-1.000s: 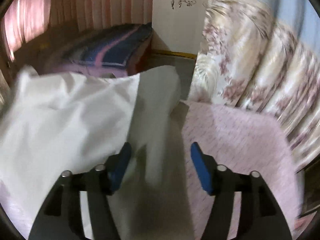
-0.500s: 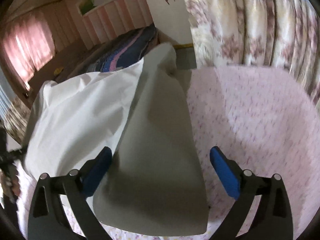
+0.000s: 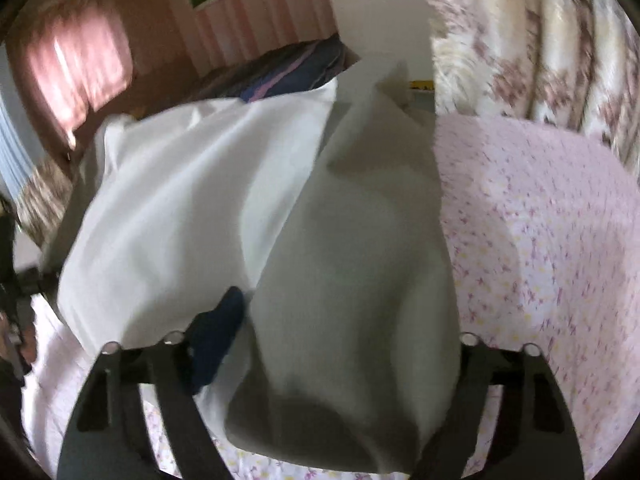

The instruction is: Fold large clothes

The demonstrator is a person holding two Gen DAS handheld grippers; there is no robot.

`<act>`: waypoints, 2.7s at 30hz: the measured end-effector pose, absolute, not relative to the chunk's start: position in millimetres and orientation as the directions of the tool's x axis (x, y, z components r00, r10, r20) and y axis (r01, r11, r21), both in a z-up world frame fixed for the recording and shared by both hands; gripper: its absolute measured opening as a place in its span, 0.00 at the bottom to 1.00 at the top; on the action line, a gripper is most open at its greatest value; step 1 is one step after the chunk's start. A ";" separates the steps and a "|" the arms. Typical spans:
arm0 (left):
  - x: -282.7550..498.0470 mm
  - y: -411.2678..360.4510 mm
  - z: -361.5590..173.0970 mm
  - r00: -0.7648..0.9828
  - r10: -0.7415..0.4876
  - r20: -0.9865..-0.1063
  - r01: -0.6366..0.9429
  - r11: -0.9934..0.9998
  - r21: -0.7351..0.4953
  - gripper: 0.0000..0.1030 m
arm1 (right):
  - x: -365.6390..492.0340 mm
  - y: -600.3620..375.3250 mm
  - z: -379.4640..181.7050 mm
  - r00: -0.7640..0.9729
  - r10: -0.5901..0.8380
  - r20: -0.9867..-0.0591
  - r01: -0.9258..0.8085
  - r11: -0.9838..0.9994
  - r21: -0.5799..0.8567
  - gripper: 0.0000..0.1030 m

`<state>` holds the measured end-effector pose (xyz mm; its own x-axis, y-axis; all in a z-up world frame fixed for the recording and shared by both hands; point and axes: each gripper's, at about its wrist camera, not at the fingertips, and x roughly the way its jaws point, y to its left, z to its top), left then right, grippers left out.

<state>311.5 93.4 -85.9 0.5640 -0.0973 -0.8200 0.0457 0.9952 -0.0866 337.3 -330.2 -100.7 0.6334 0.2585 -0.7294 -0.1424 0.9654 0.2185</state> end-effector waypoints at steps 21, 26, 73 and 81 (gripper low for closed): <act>203.1 97.3 42.3 0.667 -0.303 -0.681 0.202 0.953 -0.227 0.18 | 187.9 -351.9 40.6 0.801 0.343 -0.491 -0.286 0.939 0.189 0.13; 156.6 96.3 -21.9 0.564 -0.314 -0.764 0.199 0.949 -0.243 0.39 | 151.3 -360.7 -19.6 0.703 0.274 -0.657 -0.232 0.961 0.152 0.20; 301.4 97.3 -18.1 0.603 -0.128 -0.787 0.119 0.990 -0.070 0.02 | 272.6 -368.5 7.7 0.782 0.117 -0.612 -0.093 0.993 0.071 0.01; 281.3 119.1 2.4 0.695 -0.087 -0.714 0.044 0.996 -0.078 0.08 | 292.3 -346.3 28.5 0.810 -0.025 -0.586 -0.069 0.988 -0.138 0.02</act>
